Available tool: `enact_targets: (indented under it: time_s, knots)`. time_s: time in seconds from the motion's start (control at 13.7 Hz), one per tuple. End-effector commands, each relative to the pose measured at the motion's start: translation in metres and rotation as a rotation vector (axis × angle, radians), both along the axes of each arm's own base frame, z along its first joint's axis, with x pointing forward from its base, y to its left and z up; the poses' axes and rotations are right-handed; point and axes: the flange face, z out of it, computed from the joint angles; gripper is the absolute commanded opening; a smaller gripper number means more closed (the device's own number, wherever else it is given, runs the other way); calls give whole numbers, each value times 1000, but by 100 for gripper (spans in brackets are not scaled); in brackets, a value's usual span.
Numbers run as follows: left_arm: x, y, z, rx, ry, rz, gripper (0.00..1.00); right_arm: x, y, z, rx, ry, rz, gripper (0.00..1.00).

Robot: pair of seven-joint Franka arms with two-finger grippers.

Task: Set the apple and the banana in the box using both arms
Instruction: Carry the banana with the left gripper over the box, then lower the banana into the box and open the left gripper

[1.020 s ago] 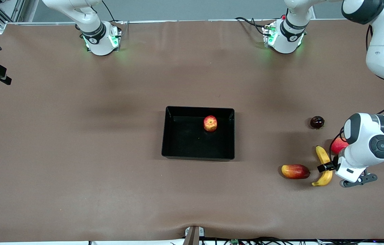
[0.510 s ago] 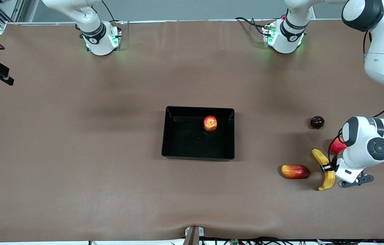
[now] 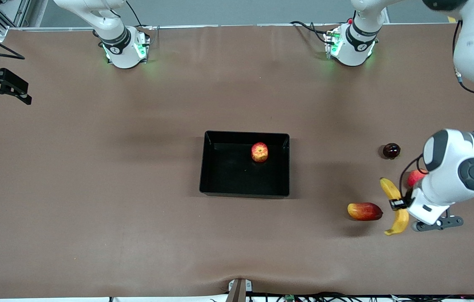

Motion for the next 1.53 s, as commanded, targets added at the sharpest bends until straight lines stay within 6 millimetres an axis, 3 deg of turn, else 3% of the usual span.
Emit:
enact_targets:
  time_s: [0.0, 0.15, 0.36, 0.73, 0.87, 1.09, 1.31, 1.46]
  knots:
    - [-19, -73, 31, -37, 10, -66, 0, -2, -12, 5, -19, -4, -24, 100]
    - [-36, -140, 42, -93, 12, -46, 0, -3, -16, 6, -19, -1, -34, 100]
    - [-71, -246, 37, -118, 28, -2, 0, -4, -26, 5, -8, 3, -106, 100]
    - [-107, -374, 22, -198, 33, 25, 0, -5, -29, 5, -5, 8, -117, 100]
    - [-127, -412, 4, -216, 35, 29, 0, -5, -28, 5, -5, 10, -117, 100]
    - [-147, -450, -22, -262, 19, 36, 0, -4, -26, 4, -3, 11, -114, 100]
    - [-162, -476, -52, -288, 3, 44, 0, -4, -25, 4, -3, 11, -111, 100]
    - [-162, -481, -71, -312, -4, 45, 0, -4, -24, 4, -3, 11, -109, 100]
